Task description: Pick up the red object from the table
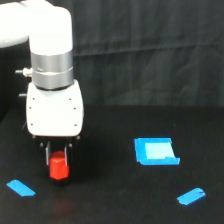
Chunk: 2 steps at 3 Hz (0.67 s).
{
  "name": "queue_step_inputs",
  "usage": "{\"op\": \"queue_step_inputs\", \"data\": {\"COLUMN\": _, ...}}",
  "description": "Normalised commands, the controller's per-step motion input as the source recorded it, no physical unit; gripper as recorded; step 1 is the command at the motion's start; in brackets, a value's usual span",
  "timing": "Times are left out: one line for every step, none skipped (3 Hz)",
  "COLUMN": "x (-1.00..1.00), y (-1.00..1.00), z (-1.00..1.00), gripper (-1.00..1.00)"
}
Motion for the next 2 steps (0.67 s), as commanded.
{"op": "queue_step_inputs", "data": {"x": 0.20, "y": 0.03, "z": 0.54, "gripper": -0.98}}
{"op": "queue_step_inputs", "data": {"x": 0.28, "y": 0.11, "z": 0.68, "gripper": -0.98}}
